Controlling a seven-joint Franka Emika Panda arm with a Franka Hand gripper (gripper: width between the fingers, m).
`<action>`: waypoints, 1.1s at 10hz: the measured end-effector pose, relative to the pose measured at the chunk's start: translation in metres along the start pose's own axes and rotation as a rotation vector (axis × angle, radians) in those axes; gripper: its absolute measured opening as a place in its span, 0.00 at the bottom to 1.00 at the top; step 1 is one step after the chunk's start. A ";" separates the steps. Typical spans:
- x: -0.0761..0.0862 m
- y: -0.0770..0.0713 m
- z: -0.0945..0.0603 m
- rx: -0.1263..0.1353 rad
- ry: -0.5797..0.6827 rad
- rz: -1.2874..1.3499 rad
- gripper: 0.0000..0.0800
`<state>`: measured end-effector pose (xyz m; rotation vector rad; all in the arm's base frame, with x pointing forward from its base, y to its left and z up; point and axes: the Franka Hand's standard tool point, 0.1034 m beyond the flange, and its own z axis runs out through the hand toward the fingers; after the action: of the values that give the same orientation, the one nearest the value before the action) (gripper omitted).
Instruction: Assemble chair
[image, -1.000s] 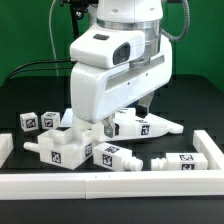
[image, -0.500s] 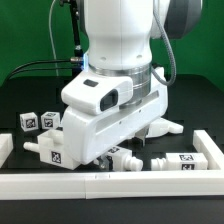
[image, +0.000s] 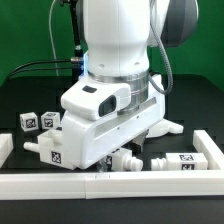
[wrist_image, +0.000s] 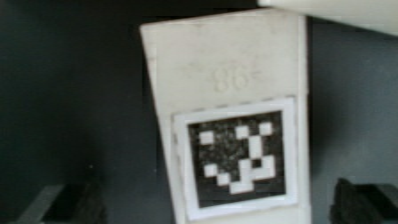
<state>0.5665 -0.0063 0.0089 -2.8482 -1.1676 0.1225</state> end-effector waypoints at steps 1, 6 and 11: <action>0.000 0.000 0.000 0.000 0.000 0.000 0.56; 0.040 -0.014 -0.045 0.042 -0.042 -0.024 0.35; 0.049 -0.036 -0.076 0.032 -0.043 0.051 0.35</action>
Offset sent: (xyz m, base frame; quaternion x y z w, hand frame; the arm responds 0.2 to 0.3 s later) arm 0.0285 0.0337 0.0337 0.0159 -0.0387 -0.0114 0.9991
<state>0.5832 0.0519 0.0857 -2.8616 -1.0905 0.2039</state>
